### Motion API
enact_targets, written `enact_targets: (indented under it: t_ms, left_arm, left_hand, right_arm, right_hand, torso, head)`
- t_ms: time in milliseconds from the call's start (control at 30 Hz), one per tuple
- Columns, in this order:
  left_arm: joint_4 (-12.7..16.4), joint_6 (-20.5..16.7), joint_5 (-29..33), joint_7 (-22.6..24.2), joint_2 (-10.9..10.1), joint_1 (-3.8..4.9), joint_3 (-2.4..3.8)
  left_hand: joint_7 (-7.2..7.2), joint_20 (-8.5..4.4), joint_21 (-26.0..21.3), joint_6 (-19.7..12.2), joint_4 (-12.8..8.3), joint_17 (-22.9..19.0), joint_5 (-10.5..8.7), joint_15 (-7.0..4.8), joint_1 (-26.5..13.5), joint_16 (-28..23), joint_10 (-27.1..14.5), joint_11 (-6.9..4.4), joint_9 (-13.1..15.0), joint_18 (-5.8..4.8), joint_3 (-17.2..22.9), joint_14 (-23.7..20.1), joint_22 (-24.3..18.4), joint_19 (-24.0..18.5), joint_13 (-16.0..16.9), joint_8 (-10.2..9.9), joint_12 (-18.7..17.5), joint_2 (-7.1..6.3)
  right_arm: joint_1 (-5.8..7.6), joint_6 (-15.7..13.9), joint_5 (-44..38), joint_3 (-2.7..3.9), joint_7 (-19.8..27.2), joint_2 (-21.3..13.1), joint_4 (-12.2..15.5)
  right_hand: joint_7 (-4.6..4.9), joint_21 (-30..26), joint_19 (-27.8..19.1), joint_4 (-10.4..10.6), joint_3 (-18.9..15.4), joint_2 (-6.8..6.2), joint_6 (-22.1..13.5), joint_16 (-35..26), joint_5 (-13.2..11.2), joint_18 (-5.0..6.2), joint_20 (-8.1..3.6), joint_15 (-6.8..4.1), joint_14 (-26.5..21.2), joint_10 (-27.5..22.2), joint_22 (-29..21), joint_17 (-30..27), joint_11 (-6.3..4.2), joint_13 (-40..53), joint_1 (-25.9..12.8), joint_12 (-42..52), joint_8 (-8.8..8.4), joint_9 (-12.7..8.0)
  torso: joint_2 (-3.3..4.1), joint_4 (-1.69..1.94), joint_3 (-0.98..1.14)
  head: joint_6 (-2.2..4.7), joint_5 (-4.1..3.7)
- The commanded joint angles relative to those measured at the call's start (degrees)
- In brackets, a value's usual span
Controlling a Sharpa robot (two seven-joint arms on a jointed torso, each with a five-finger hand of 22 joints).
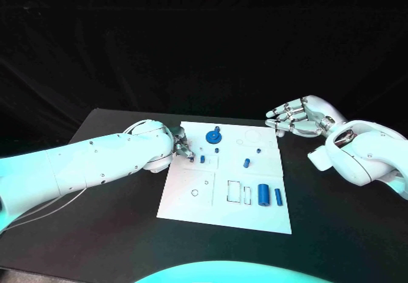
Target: Assemble the parts on the task board
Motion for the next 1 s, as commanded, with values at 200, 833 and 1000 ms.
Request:
enact_targets:
  t_ms: [200, 833, 1000]
  left_arm:
    - [0.49, 4.72, -1.14, 0.14, 0.15, -0.2, -0.1]
    - [0.98, 3.96, -2.17, 0.21, 0.14, -0.3, -0.11]
    - [0.97, 3.58, -2.04, 0.24, 0.23, -0.29, -0.11]
  left_hand:
    - [-0.65, -0.08, 0.18, 0.51, -10.15, 14.21, 0.22, -0.26, -0.01, 0.29, 0.34, -0.07, 0.0, -1.17, 9.67, 5.81, 0.06, 0.45, -0.14, 0.32, -0.01, 0.37]
    - [-0.68, -0.08, 0.15, 0.5, -10.41, 14.32, 0.22, -0.26, -0.01, 0.35, 0.39, -0.09, -0.05, -1.16, 9.77, 5.84, -0.03, 0.39, -0.24, 0.49, -0.04, 0.2]
    - [-0.68, -0.09, 0.12, 0.53, -10.48, 14.37, 0.18, -0.25, -0.17, 0.37, 0.59, -0.08, -0.09, -1.15, 9.72, 5.86, -0.09, 0.34, 0.03, 0.65, 0.19, -0.02]
  right_arm:
    - [-0.05, 0.79, -0.27, 0.0, 0.38, 0.22, -0.09]
    - [-0.06, 0.79, -0.27, 0.0, 0.42, 0.06, -0.09]
    - [-0.06, 0.78, -0.27, 0.0, 0.38, 0.11, -0.12]
  right_hand:
    - [-0.02, -0.33, 0.11, 0.44, -0.07, -0.03, 0.13, -0.23, 0.44, 0.28, 0.15, 0.01, 0.12, 0.23, -0.11, -0.03, 0.08, -0.13, -0.54, 0.34, 0.42, -0.02]
    - [-0.02, -0.33, 0.11, 0.44, -0.07, -0.03, 0.13, -0.23, 0.44, 0.28, 0.15, 0.01, 0.12, 0.23, -0.11, -0.03, 0.08, -0.13, -0.54, 0.34, 0.42, -0.02]
    - [-0.02, -0.33, 0.11, 0.44, -0.07, -0.03, 0.13, -0.23, 0.44, 0.28, 0.15, 0.01, 0.12, 0.23, -0.11, -0.03, 0.08, -0.13, -0.54, 0.34, 0.42, -0.02]
  torso:
    - [-0.03, 0.06, 0.03]
    - [0.05, 0.09, 0.02]
    - [0.07, -0.01, -0.01]
  head:
    - [0.01, 0.12]
    - [0.14, -0.03]
    - [0.04, 0.0]
